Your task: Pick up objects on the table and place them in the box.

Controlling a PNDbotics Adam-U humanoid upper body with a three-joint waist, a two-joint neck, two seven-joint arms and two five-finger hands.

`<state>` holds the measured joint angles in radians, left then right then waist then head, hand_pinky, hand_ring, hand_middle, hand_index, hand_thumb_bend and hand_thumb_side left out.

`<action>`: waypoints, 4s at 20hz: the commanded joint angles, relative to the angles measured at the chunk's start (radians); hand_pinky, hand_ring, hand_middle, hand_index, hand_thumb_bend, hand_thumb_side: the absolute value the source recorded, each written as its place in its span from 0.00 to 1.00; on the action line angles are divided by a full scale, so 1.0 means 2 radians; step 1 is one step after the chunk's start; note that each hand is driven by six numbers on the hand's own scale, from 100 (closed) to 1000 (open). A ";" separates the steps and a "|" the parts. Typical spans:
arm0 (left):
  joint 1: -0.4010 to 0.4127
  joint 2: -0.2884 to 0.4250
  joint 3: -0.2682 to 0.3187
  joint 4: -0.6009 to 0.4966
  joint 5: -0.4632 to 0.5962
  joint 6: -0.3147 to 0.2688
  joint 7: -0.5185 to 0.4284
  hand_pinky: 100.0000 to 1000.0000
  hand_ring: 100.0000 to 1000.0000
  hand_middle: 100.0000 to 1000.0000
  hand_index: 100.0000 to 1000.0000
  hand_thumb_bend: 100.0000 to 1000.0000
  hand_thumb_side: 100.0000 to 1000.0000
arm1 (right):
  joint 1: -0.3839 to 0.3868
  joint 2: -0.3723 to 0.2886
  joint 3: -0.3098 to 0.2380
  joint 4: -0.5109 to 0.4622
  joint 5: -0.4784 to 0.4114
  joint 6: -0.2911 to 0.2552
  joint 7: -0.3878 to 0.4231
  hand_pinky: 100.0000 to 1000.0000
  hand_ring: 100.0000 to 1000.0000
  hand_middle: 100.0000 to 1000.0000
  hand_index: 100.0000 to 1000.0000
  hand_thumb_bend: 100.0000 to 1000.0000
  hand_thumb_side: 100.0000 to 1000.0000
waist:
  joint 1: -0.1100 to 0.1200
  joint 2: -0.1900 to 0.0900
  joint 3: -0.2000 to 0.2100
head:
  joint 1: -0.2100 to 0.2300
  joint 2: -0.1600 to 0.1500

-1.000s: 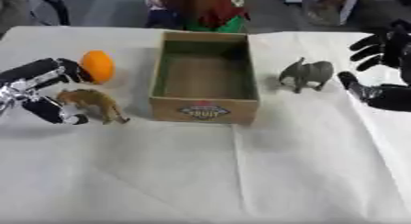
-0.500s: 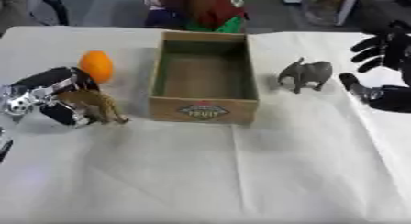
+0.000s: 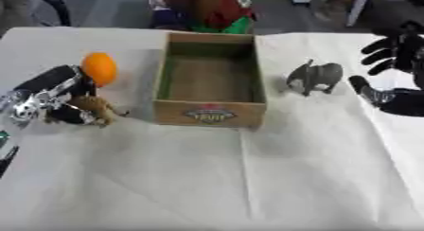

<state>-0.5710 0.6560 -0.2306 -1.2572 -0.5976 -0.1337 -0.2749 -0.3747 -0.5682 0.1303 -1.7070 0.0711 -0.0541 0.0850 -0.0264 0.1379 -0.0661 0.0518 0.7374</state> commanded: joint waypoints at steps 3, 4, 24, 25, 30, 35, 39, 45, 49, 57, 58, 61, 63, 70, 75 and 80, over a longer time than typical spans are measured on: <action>-0.030 0.041 0.005 -0.057 0.030 0.011 -0.029 0.47 0.25 0.15 0.30 0.33 0.00 | -0.005 -0.012 -0.002 -0.004 -0.002 0.000 0.000 0.55 0.65 0.64 0.91 0.26 0.00 | 0.003 -0.009 -0.001 | 0.002 -0.003; -0.039 0.044 0.003 -0.064 0.033 0.012 -0.035 0.47 0.25 0.15 0.30 0.33 0.00 | -0.006 -0.013 -0.002 -0.004 -0.002 0.000 0.001 0.55 0.65 0.64 0.91 0.26 0.00 | 0.003 -0.009 -0.002 | 0.003 -0.003; -0.185 -0.109 -0.026 0.075 -0.084 -0.039 -0.057 0.53 0.33 0.22 0.40 0.32 0.00 | -0.038 0.010 0.040 -0.003 -0.014 -0.002 0.043 0.55 0.65 0.64 0.91 0.26 0.00 | 0.009 -0.004 -0.079 | 0.049 -0.020; -0.183 -0.115 -0.025 0.086 -0.092 -0.041 -0.055 0.53 0.33 0.23 0.40 0.32 0.00 | -0.038 0.011 0.040 -0.003 -0.015 -0.002 0.044 0.55 0.65 0.64 0.91 0.26 0.00 | 0.009 -0.003 -0.081 | 0.049 -0.021; -0.175 -0.130 -0.020 0.121 -0.119 -0.051 -0.046 0.55 0.38 0.28 0.45 0.35 0.00 | -0.037 0.012 0.039 -0.002 -0.015 -0.002 0.043 0.55 0.64 0.64 0.91 0.26 0.00 | 0.007 -0.002 -0.084 | 0.049 -0.022; -0.171 -0.132 -0.015 0.135 -0.135 -0.053 -0.042 0.63 0.54 0.49 0.64 0.53 0.00 | -0.036 0.013 0.039 -0.001 -0.015 -0.002 0.043 0.55 0.64 0.64 0.91 0.26 0.00 | 0.006 -0.002 -0.082 | 0.048 -0.024; -0.172 -0.126 -0.007 0.129 -0.136 -0.049 -0.051 0.73 0.71 0.69 0.74 0.76 0.00 | -0.035 0.013 0.039 -0.001 -0.015 -0.002 0.043 0.55 0.64 0.64 0.91 0.26 0.00 | 0.006 -0.003 -0.080 | 0.047 -0.026; -0.174 -0.107 0.001 0.110 -0.111 -0.048 -0.087 0.82 0.81 0.80 0.82 0.94 0.00 | -0.034 0.011 0.037 0.001 -0.014 -0.003 0.042 0.55 0.64 0.64 0.91 0.26 0.00 | 0.007 -0.003 -0.078 | 0.044 -0.027; -0.176 -0.090 0.007 0.089 -0.090 -0.041 -0.123 0.85 0.84 0.83 0.85 1.00 0.06 | -0.033 0.010 0.036 0.002 -0.013 -0.003 0.041 0.55 0.64 0.63 0.91 0.26 0.00 | 0.008 -0.004 -0.076 | 0.041 -0.028; -0.176 -0.076 0.006 0.065 -0.089 -0.031 -0.138 0.85 0.83 0.82 0.85 1.00 0.09 | -0.032 0.009 0.035 0.003 -0.012 -0.003 0.040 0.55 0.64 0.63 0.91 0.26 0.00 | 0.009 -0.004 -0.073 | 0.038 -0.030; -0.175 -0.075 0.008 0.063 -0.088 -0.030 -0.135 0.84 0.81 0.81 0.84 1.00 0.10 | -0.031 0.008 0.035 0.003 -0.012 -0.003 0.040 0.55 0.64 0.63 0.91 0.26 0.00 | 0.008 -0.004 -0.073 | 0.038 -0.030; -0.172 -0.061 0.021 0.048 -0.082 -0.021 -0.112 0.82 0.79 0.78 0.83 0.88 0.04 | -0.029 0.007 0.033 0.004 -0.012 -0.003 0.039 0.55 0.64 0.63 0.91 0.26 0.00 | 0.008 -0.004 -0.071 | 0.037 -0.031; -0.168 -0.044 0.030 0.034 -0.078 -0.013 -0.100 0.82 0.78 0.77 0.82 0.85 0.00 | -0.028 0.006 0.032 0.005 -0.012 -0.003 0.038 0.55 0.64 0.63 0.91 0.26 0.00 | 0.009 -0.004 -0.068 | 0.035 -0.031; -0.131 0.025 0.068 0.015 -0.083 0.032 -0.067 0.80 0.75 0.74 0.82 0.71 0.00 | -0.021 0.002 0.028 0.006 -0.010 -0.004 0.034 0.55 0.64 0.63 0.91 0.26 0.00 | 0.015 -0.006 -0.055 | 0.024 -0.032; -0.115 0.029 0.084 0.067 -0.097 0.050 -0.049 0.79 0.75 0.74 0.82 0.69 0.00 | -0.020 0.001 0.027 0.007 -0.010 -0.004 0.033 0.55 0.64 0.63 0.91 0.27 0.00 | 0.014 -0.006 -0.053 | 0.021 -0.034; -0.113 0.020 0.090 0.123 -0.121 0.064 -0.010 0.79 0.75 0.75 0.82 0.70 0.00 | -0.019 0.002 0.026 0.007 -0.010 -0.004 0.032 0.55 0.64 0.63 0.91 0.27 0.00 | 0.012 -0.004 -0.056 | 0.020 -0.034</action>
<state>-0.7825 0.6767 -0.0651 -1.0233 -0.8247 -0.0112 -0.3157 -0.4039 -0.5355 0.1970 -1.6875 0.0503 -0.0619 0.1536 -0.0030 0.1415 -0.1776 0.0944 0.6766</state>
